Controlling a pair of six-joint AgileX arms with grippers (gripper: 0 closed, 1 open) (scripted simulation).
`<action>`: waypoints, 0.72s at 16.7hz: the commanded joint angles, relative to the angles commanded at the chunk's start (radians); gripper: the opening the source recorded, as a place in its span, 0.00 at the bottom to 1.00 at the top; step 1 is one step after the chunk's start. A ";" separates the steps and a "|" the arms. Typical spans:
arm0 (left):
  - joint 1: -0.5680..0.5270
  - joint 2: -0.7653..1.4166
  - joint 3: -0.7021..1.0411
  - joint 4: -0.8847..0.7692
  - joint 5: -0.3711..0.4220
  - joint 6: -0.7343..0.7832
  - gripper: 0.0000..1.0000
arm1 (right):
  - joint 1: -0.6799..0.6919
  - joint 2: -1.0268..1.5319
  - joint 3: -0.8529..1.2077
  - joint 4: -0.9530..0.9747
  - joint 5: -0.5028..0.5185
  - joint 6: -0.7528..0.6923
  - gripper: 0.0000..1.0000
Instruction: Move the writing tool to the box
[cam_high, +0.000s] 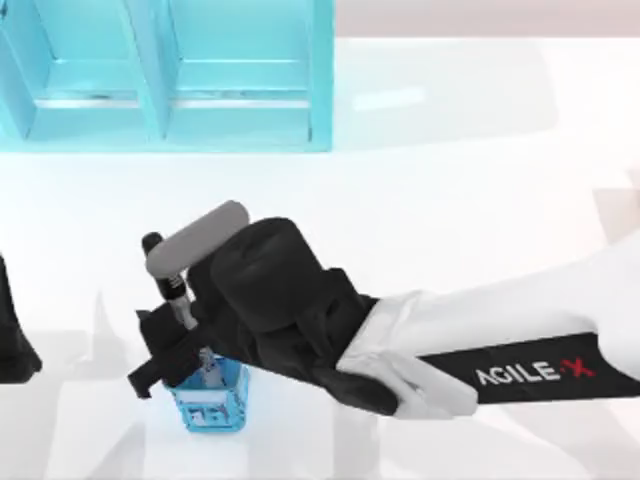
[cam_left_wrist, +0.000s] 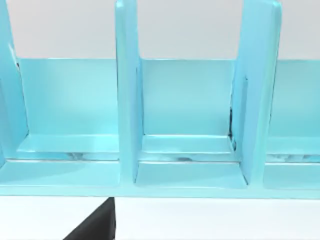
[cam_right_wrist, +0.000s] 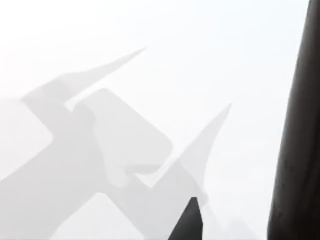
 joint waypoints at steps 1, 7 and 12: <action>0.000 0.000 0.000 0.000 0.000 0.000 1.00 | -0.005 -0.012 -0.004 -0.012 -0.006 -0.003 0.00; 0.000 0.000 0.000 0.000 0.000 0.000 1.00 | -0.105 -0.263 -0.051 -0.228 -0.106 -0.052 0.00; 0.000 0.000 0.000 0.000 0.000 0.000 1.00 | -0.222 -0.562 -0.098 -0.460 -0.206 -0.115 0.00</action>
